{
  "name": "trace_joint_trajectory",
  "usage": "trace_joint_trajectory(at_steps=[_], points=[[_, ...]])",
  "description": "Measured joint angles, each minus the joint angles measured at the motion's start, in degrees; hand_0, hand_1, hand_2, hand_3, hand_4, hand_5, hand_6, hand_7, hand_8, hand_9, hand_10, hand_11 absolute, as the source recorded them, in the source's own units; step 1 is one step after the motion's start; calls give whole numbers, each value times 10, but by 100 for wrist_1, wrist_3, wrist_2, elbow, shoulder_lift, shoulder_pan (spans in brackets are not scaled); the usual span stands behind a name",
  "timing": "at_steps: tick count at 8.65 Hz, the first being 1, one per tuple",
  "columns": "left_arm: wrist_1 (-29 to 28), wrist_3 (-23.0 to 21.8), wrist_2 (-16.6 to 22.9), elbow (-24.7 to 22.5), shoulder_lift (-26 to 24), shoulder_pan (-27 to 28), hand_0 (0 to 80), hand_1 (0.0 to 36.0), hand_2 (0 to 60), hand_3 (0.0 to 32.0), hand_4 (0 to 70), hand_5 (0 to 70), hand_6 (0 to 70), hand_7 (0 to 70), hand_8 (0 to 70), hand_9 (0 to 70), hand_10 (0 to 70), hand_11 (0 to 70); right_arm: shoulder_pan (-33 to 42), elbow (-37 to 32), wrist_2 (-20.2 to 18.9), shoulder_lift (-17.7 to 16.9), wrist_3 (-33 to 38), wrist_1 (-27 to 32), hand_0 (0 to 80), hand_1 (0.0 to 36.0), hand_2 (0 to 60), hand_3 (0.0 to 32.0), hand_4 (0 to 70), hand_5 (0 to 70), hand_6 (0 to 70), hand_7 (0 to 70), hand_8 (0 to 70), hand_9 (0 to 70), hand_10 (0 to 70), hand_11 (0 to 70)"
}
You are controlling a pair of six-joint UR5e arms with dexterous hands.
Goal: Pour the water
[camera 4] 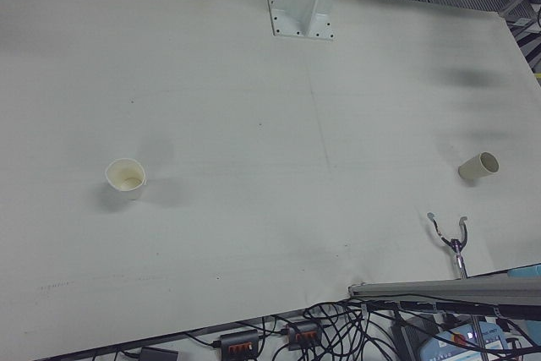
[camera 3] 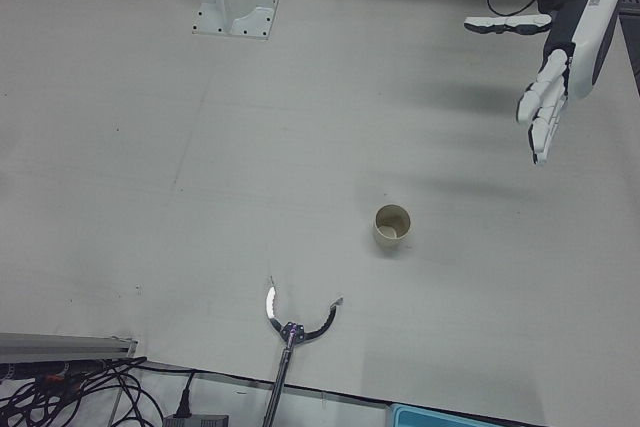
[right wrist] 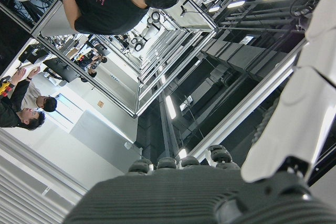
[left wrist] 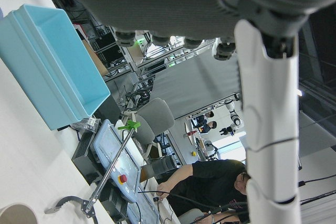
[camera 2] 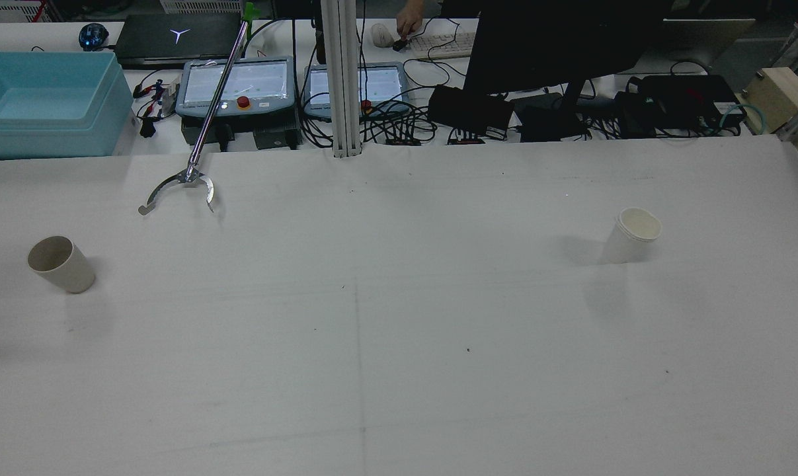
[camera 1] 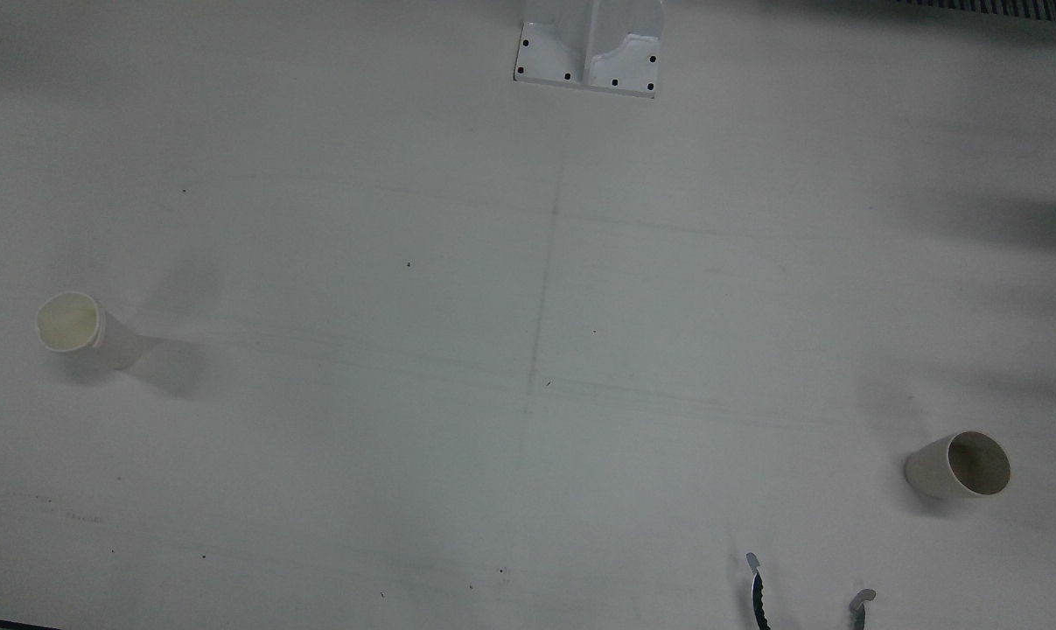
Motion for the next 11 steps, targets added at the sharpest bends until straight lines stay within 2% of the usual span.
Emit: trace_joint_trajectory(at_steps=[2,3,4,6,8,9,10,11], points=[[-14,-255,-157,109,-9,10,624,215,0,64,75,0,0,0,0,0,3,34,-107,6,63,-48,-111,0,437,95,64,0,50,0,0,0,0,4,0,0],[-75,-355,-397,108,-16,11,617,205,0,86,72,0,0,0,0,0,7,39,-133,-15,193,-127,-157,-2,428,92,74,0,54,0,0,0,0,17,0,9],[-175,-348,-671,105,-11,17,623,208,0,98,79,0,0,0,0,0,11,45,-179,-141,319,-24,-161,24,440,98,73,0,60,0,2,2,0,19,0,7],[-406,23,-1257,95,16,31,624,207,0,74,97,0,0,0,0,0,14,50,-315,-374,436,344,-11,114,454,109,71,0,45,0,0,0,0,15,0,0],[-719,592,-1426,172,65,348,625,197,0,84,96,0,0,0,0,0,14,49,-391,-287,452,395,103,169,455,109,71,0,50,0,0,0,0,16,0,0],[-952,759,-1570,332,80,760,623,194,0,78,96,0,0,2,0,0,11,46,-403,-255,457,406,118,179,454,109,73,0,56,0,1,1,0,18,0,0],[-1152,813,-1736,503,96,1252,647,212,0,42,113,8,0,16,0,0,18,56,-380,-217,457,402,141,183,453,107,71,0,50,0,0,0,0,18,0,0],[-1253,752,-1844,643,102,1682,677,220,0,20,118,13,0,19,0,0,14,51,-330,-131,443,314,196,185,452,107,76,0,50,0,0,2,0,21,0,0]])
